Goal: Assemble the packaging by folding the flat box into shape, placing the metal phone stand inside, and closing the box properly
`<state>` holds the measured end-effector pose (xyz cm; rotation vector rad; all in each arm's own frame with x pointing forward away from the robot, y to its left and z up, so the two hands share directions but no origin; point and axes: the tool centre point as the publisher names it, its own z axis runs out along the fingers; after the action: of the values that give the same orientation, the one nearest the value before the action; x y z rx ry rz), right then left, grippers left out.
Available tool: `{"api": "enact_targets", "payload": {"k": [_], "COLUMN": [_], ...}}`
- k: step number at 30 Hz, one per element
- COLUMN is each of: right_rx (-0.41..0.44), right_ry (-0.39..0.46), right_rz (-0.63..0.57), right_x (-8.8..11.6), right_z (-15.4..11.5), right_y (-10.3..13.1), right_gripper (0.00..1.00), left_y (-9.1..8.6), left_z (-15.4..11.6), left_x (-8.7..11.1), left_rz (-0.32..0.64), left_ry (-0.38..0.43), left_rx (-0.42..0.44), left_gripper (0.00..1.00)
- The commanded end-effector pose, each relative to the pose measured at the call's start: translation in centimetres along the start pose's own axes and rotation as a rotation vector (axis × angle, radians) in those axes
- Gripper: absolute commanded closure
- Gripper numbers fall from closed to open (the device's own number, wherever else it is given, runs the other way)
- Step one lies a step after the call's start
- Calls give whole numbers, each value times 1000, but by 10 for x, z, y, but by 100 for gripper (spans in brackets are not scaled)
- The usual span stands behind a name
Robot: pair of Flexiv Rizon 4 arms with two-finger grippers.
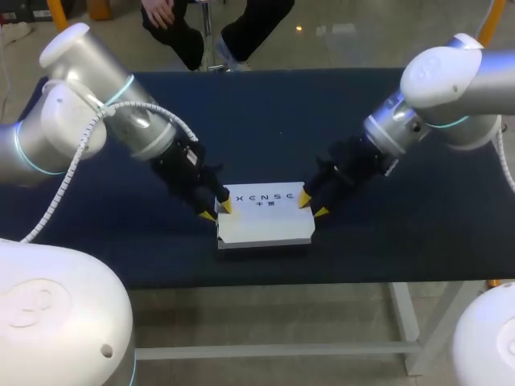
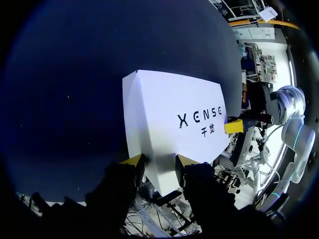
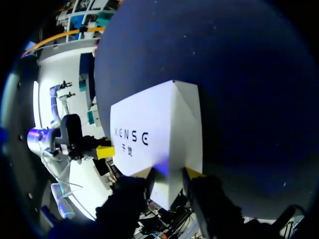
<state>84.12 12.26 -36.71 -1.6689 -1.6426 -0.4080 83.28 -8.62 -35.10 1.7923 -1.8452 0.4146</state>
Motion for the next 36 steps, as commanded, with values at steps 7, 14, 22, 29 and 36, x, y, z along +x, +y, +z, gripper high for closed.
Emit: {"api": "enact_targets", "payload": {"k": [7, 14, 22, 29, 36], "right_rx": [28, 40, 48, 69, 93], "right_ry": [7, 9, 11, 15, 24], "right_rz": [8, 17, 26, 39, 55], "right_x": [3, 5, 7, 8, 9], "right_z": [1, -1, -4, -6, -8], "right_y": [4, 3, 2, 4, 8], "right_gripper": [58, 58, 58, 58, 58], "left_y": [-2, -2, -2, -4, -7], "left_z": [1, 0, -2, -5, -7], "left_x": [5, 7, 10, 13, 15], "left_rz": [-24, -41, -58, -80, -95], "left_ry": [1, 5, 3, 0, -8], "left_rx": [-26, -40, -58, -82, -103], "left_gripper": [57, 57, 58, 58, 58]}}
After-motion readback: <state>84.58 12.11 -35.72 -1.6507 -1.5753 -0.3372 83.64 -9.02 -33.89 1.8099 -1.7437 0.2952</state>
